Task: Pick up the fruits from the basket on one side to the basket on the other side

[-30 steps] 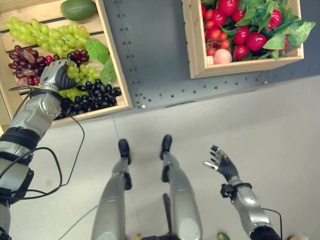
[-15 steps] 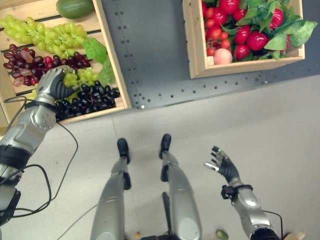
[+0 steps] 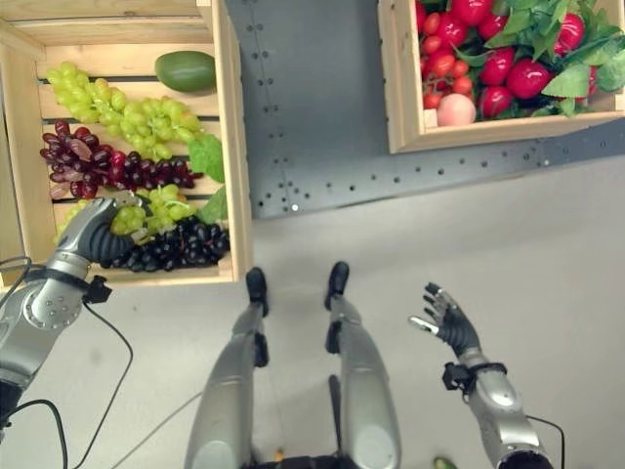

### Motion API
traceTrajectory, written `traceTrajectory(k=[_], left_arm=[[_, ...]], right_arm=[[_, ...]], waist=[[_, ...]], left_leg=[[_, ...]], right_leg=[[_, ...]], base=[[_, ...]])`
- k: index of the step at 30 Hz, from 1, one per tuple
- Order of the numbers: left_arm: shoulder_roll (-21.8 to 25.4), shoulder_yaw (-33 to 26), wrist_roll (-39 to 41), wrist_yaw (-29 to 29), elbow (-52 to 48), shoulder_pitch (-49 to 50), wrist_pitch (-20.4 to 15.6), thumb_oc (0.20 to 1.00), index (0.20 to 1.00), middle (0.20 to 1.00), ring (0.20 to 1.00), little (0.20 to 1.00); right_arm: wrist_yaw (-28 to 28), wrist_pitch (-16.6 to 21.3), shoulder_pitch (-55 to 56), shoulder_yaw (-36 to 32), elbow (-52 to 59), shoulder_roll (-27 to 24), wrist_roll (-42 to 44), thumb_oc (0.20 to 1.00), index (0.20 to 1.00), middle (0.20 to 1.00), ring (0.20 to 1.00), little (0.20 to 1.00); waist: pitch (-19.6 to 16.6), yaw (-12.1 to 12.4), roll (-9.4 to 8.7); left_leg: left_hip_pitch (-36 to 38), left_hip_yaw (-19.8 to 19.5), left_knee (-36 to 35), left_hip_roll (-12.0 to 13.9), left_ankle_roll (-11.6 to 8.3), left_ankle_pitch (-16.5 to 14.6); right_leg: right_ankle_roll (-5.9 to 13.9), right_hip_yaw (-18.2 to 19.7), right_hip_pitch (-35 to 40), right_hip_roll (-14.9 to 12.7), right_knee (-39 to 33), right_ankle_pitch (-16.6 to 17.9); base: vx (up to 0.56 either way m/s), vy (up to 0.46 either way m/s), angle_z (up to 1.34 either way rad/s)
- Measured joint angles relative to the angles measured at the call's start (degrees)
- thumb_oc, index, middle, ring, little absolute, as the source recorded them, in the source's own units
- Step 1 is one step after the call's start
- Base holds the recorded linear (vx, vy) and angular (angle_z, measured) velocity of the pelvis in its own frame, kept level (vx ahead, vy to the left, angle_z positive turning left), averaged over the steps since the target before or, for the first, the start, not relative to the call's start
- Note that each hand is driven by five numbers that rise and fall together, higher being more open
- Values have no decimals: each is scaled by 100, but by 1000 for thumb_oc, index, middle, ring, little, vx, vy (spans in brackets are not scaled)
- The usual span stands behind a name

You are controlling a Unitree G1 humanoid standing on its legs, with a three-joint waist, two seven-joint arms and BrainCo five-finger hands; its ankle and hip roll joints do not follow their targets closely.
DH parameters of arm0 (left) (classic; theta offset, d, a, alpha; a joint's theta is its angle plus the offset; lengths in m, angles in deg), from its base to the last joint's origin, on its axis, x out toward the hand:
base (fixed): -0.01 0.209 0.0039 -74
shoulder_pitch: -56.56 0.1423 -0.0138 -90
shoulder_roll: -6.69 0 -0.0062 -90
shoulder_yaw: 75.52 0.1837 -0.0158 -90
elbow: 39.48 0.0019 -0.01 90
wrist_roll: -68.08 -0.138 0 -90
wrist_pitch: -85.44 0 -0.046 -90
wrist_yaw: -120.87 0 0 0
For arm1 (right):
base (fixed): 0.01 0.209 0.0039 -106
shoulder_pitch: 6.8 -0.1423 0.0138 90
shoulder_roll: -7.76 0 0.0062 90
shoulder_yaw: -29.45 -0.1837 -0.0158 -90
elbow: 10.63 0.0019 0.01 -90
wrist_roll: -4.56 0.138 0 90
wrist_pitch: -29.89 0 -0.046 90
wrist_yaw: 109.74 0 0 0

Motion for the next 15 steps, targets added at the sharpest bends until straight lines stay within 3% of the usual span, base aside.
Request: traceTrajectory(k=[15], left_arm=[[-95,-169,280,-55,-358,261,-53,200,200,200,200,200]], right_arm=[[24,0,0,-36,12,3,-103,1000,1000,1000,1000,1000]], waist=[[9,30,59]], left_leg=[[297,-8,-101,-15,9,9]], right_leg=[[19,-3,272,-29,-10,-33]], base=[[6,0,1]])
